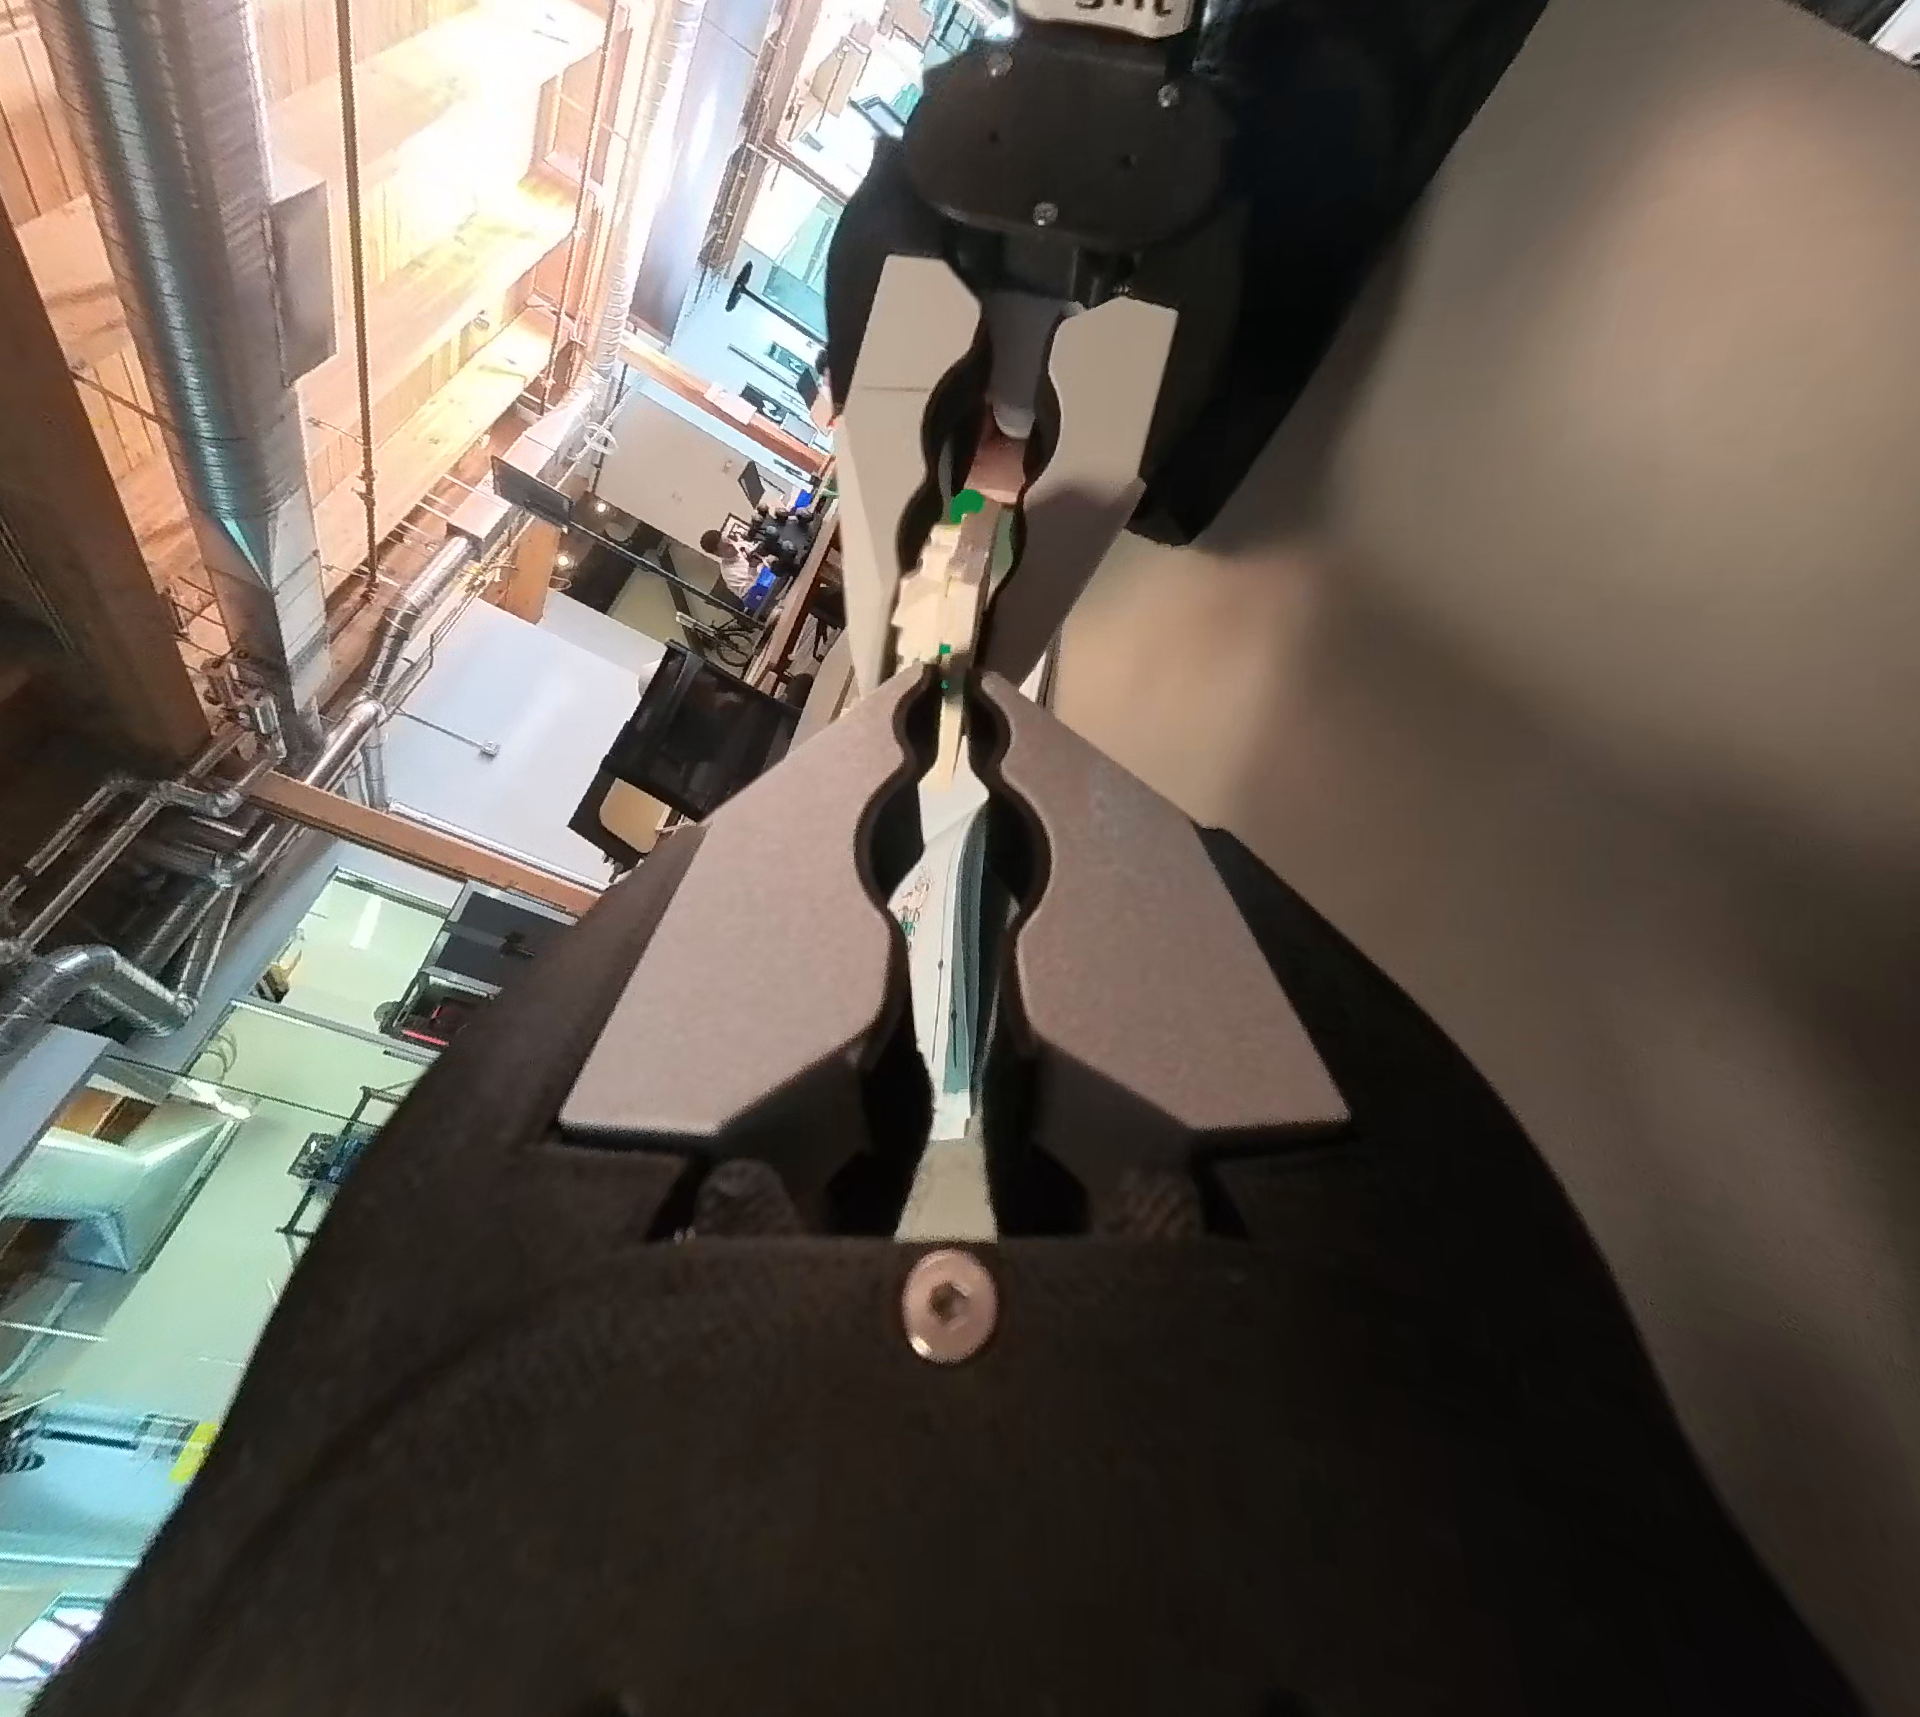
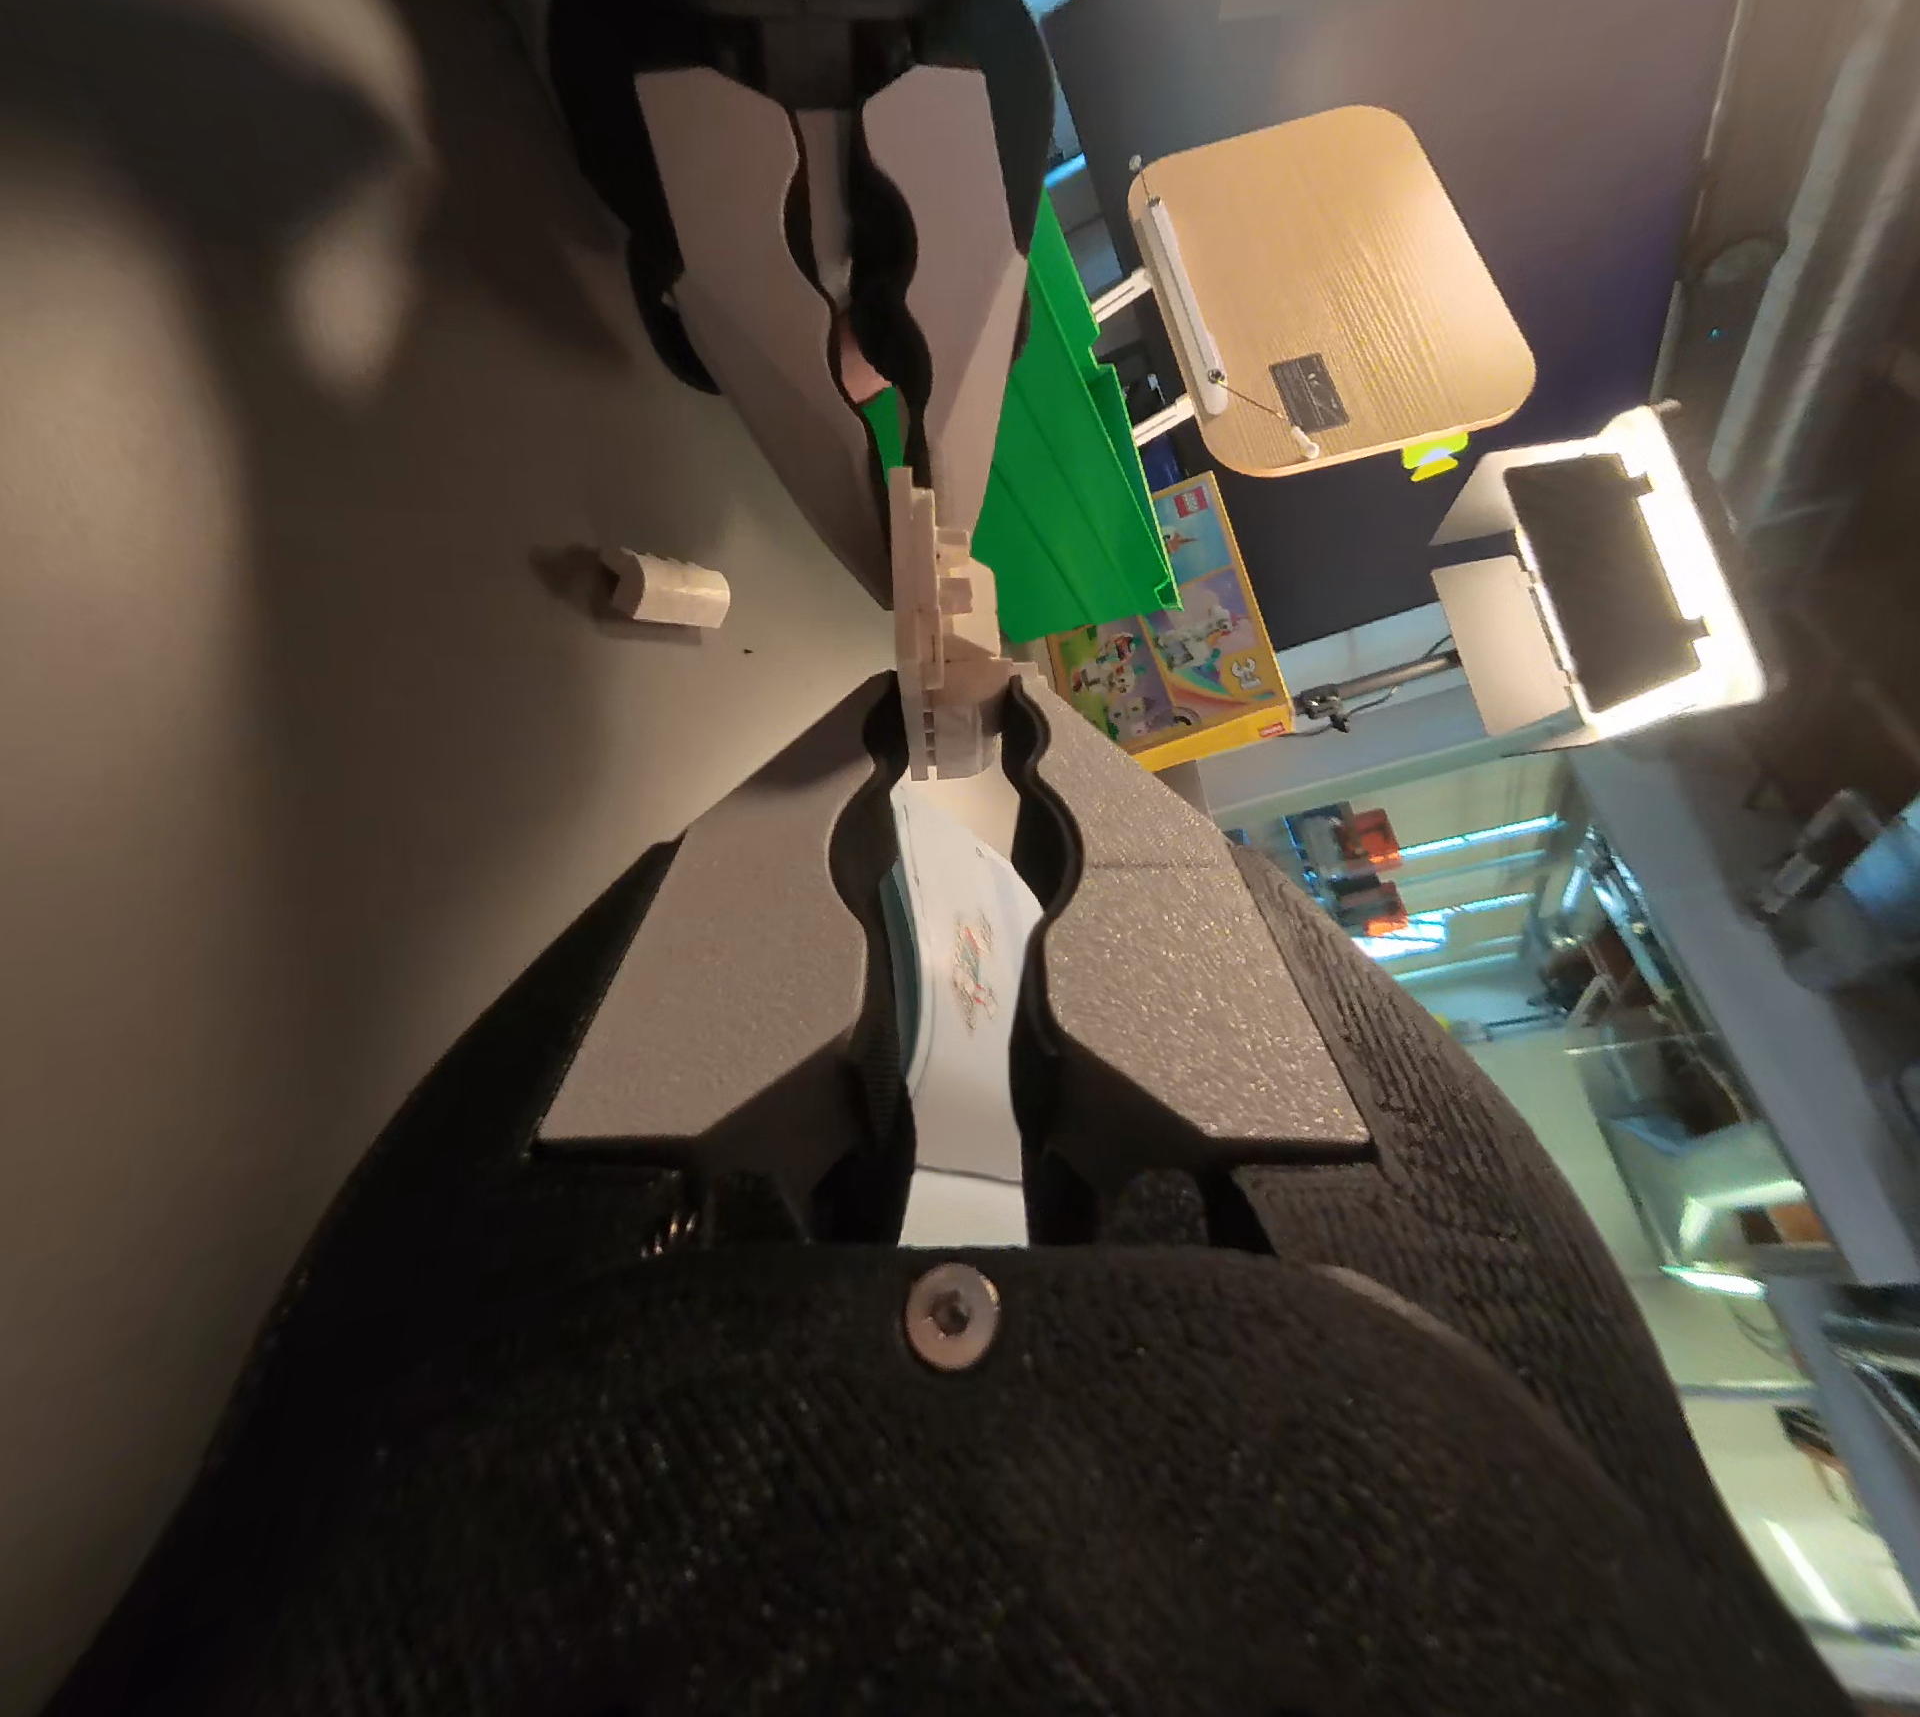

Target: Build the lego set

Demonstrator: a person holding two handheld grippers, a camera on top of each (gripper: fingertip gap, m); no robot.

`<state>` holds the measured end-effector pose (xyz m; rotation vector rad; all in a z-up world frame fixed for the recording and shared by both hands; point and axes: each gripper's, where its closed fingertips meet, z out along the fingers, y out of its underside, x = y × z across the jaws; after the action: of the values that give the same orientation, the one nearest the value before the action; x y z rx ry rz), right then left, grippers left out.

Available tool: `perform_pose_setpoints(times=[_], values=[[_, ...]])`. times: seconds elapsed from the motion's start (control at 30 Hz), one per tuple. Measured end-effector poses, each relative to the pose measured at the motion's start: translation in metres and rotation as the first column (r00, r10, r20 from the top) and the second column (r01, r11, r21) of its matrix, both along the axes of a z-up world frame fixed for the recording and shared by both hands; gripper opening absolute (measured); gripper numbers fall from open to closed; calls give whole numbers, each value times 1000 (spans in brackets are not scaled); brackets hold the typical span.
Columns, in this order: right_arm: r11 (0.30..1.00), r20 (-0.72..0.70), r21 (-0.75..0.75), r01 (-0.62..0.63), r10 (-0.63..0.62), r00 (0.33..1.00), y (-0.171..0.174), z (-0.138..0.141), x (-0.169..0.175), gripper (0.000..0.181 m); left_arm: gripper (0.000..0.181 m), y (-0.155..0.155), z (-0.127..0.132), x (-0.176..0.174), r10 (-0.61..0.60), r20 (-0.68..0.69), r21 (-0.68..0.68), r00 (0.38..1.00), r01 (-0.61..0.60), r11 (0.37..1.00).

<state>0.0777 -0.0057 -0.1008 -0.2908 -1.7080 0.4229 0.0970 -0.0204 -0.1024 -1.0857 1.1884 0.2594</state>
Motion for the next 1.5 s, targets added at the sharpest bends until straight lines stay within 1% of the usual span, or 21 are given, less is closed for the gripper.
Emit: perform_pose_setpoints(times=[0.3,0.37,0.43,0.47,0.5,0.53,0.6,0.63,0.73,0.9,0.93,1.0,1.03,1.07,1.13,1.17,1.2,1.27,1.33,1.4,1.5], values=[[996,51,-82,-33,37,998,-3,-5,1,15,3,-2,-2,2,-13,-12,-13,1000,13,1000],[991,69,-129,-43,52,996,-2,-7,0,16,3,2,-4,0,14,-24,-16,1000,-15,1000],[991,29,-134,-27,31,999,4,-6,-2,16,2,9,-3,-5,74,-15,-34,997,-75,997],[995,13,-94,-21,22,1000,6,-7,-3,24,2,14,-5,-8,112,-15,-49,994,-112,992],[998,0,-58,-14,14,1000,7,-8,-3,38,2,18,-9,-13,148,-31,-78,988,-150,986],[1000,-11,-29,-10,10,1000,6,-8,-3,43,3,22,-14,-17,167,-46,-99,985,-171,980],[999,-34,39,-4,5,999,1,-6,-3,41,3,24,-15,-21,195,-59,-92,979,-200,975],[997,-41,72,10,-7,999,1,-5,-4,36,4,24,-13,-21,196,-62,-84,979,-200,976],[993,-52,118,27,-21,998,1,-4,-5,14,3,21,-14,-18,188,-87,-64,978,-194,979],[998,-23,63,9,-7,1000,4,-4,-6,13,4,20,-11,-18,200,-116,-20,973,-203,979],[999,-25,47,3,-2,1000,4,-3,-6,13,4,19,-9,-18,196,-104,-13,975,-198,980],[1000,-51,-29,-10,8,999,4,7,-5,13,7,14,6,-19,175,-10,31,984,-175,984],[997,-65,-76,-16,11,998,5,13,-4,13,13,11,17,-22,169,52,60,984,-172,983],[991,-79,-128,-28,18,997,8,19,-2,13,29,9,26,-25,159,109,69,981,-167,984],[963,-112,-251,-100,73,991,6,33,5,12,69,7,38,-30,128,232,23,964,-137,990],[939,-127,-309,-149,114,985,3,39,8,12,83,8,39,-31,113,285,-33,952,-108,994],[912,-141,-360,-197,156,978,-2,44,12,12,91,9,39,-30,96,335,-99,937,-66,993],[853,-171,-442,-278,225,959,-12,54,17,13,90,7,36,-25,49,423,-215,905,47,976],[805,-192,-492,-331,271,943,-19,61,19,13,73,-1,33,-17,-31,480,-279,877,186,942],[766,-215,-528,-367,298,930,-24,66,20,13,60,-7,31,-11,-76,524,-316,848,276,908],[719,-239,-564,-407,329,913,-33,71,20,12,55,-14,41,-8,-120,605,-298,787,363,883]])
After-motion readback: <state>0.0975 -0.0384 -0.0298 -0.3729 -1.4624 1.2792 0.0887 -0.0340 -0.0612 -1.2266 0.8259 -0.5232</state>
